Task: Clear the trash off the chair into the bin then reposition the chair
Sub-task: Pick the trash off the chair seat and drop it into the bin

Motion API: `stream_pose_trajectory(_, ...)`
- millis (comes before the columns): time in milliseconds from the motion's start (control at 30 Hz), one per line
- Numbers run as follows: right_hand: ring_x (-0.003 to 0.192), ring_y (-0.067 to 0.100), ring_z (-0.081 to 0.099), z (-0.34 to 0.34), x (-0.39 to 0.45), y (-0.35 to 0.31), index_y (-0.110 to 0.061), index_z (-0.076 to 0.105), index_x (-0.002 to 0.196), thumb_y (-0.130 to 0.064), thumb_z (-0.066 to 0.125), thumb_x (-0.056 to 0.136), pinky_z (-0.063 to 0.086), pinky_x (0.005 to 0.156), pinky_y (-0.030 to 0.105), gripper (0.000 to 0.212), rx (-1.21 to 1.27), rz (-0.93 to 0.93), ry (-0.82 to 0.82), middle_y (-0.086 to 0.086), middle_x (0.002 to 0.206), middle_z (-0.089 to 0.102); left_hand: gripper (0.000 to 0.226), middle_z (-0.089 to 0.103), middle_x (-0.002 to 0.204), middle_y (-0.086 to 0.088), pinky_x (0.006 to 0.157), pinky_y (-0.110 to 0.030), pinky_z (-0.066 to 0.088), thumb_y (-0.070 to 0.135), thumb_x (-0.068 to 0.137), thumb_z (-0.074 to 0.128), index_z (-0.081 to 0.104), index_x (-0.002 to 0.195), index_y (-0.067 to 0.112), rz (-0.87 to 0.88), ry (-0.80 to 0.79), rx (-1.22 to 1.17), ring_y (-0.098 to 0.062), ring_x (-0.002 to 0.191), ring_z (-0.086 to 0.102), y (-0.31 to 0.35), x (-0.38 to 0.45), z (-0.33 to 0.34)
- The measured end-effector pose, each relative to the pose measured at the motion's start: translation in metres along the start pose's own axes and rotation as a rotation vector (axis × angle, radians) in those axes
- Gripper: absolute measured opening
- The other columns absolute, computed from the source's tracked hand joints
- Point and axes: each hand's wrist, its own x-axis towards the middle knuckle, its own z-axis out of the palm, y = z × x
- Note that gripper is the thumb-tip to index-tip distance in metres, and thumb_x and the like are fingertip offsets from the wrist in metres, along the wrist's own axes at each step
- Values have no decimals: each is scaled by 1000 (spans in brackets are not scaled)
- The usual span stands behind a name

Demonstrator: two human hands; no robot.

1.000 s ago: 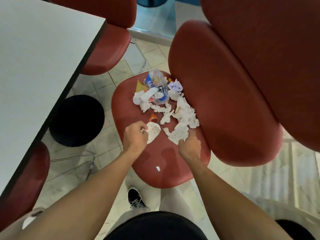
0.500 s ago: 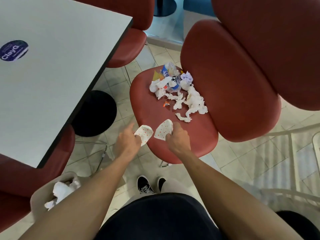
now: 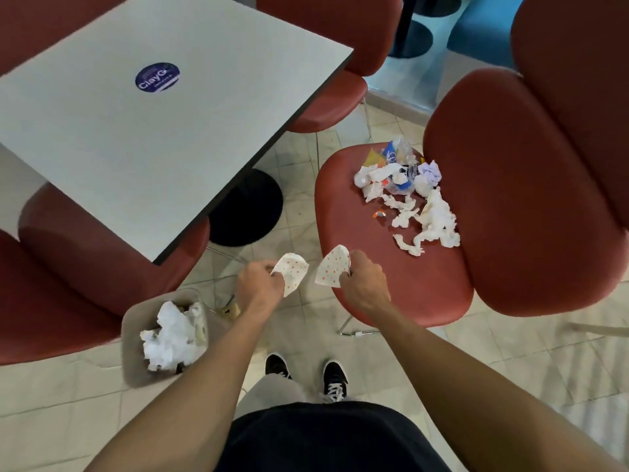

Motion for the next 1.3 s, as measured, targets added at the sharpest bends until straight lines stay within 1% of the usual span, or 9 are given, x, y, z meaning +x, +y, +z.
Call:
stream_pose_trajectory(267,98,32,61,36,-5,-52,-18,51,120,-17,49,84,52,80,40,37,-14,-58,-34,9,109,65,20,69,90,4,62,-25,40,10,82,56,71,91,21,-68,25,-79,-19,82,61,-46,17,-39)
stream_pose_trajectory(400,96,29,64,65,-11,-83,-22,52,124,-17,51,83,56,79,44,41,36,-58,-46,7,107,68,23,70,94,4,65,-25,41,11,83,56,72,96,22,-50,32,-91,-19,86,62,-74,29,-68)
stream_pose_trajectory(500,89,27,65,93,-18,-108,-24,49,127,-16,52,83,56,71,38,45,48,-71,-51,8,101,69,23,69,99,2,69,-28,43,13,82,56,71,99,18,-9,44,-86,-20,91,61,-104,37,-93)
stream_pose_trajectory(667,96,28,64,140,-35,-141,-19,48,133,-12,54,86,49,68,30,48,30,-91,-74,10,110,67,23,69,94,2,68,-25,38,11,81,58,71,100,15,-13,57,-88,-16,85,58,-155,45,-135)
stream_pose_trajectory(767,99,27,63,166,-49,-156,-16,47,134,-12,55,87,52,73,31,48,-32,-106,-91,9,111,66,21,70,91,3,69,-24,42,15,79,58,71,95,17,-53,56,-104,-18,83,61,-190,48,-155)
stream_pose_trajectory(900,94,30,64,198,-66,-175,-18,47,130,-11,53,84,57,77,42,47,-55,-118,-143,12,106,68,26,71,92,3,73,-26,46,16,77,58,71,98,21,-169,54,-137,-20,86,62,-235,50,-169)
stream_pose_trajectory(1033,93,28,63,228,-78,-190,-21,46,133,-12,52,85,54,72,35,49,-91,-108,-207,11,108,67,22,71,93,-1,75,-29,49,12,77,59,71,95,18,-213,49,-162,-23,89,63,-267,49,-175)
stream_pose_trajectory(1200,92,22,59,249,-86,-201,-17,44,137,-20,55,89,49,77,29,49,-115,-115,-238,11,113,63,16,67,95,-3,68,-27,39,21,78,60,65,92,13,-277,-96,-125,-24,84,57,-292,54,-171)
stream_pose_trajectory(1300,107,26,59,247,-86,-200,-16,48,134,-24,59,89,47,86,29,48,-159,-119,-269,12,122,60,31,64,117,-6,78,-29,43,24,77,61,65,107,16,-324,-192,-130,-26,103,59,-299,59,-167)
